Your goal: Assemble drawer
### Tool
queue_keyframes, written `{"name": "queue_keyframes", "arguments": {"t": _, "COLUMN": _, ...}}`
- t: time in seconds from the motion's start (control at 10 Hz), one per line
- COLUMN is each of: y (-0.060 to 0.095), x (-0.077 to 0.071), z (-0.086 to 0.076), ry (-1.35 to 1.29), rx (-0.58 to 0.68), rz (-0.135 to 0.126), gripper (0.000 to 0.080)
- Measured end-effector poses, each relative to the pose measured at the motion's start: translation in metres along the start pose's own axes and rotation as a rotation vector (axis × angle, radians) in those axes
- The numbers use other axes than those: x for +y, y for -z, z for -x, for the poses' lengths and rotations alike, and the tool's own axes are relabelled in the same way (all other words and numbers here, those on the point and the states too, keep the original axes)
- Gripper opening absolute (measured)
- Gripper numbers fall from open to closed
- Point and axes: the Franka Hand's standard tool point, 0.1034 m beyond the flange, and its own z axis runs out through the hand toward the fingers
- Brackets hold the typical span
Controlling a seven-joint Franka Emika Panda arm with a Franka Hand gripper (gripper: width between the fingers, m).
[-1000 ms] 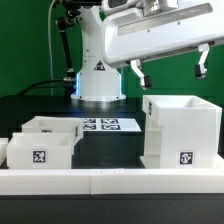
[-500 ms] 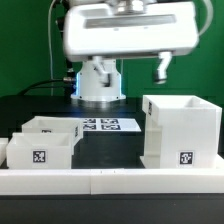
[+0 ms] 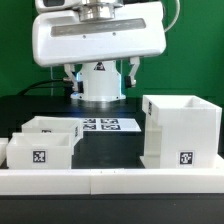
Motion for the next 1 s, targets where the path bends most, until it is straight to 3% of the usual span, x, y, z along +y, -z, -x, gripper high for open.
{"name": "queue_keyframes", "arguments": {"t": 0.2, "y": -0.001, "x": -0.002, "z": 0.004, "ry": 0.004, "rx": -0.147, "rz": -0.031, "gripper": 0.0648}}
{"name": "queue_keyframes", "arguments": {"t": 0.4, "y": -0.009, "x": 0.023, "z": 0.009, "ry": 0.038, "rx": -0.123, "rz": 0.0, "gripper": 0.0648}}
{"name": "queue_keyframes", "arguments": {"t": 0.5, "y": -0.015, "x": 0.026, "z": 0.016, "ry": 0.047, "rx": -0.119, "rz": 0.02, "gripper": 0.0648}}
{"name": "queue_keyframes", "arguments": {"t": 0.7, "y": -0.032, "x": 0.046, "z": 0.032, "ry": 0.056, "rx": -0.123, "rz": 0.031, "gripper": 0.0648}}
{"name": "queue_keyframes", "arguments": {"t": 1.0, "y": -0.03, "x": 0.042, "z": 0.029, "ry": 0.052, "rx": -0.123, "rz": 0.03, "gripper": 0.0648}}
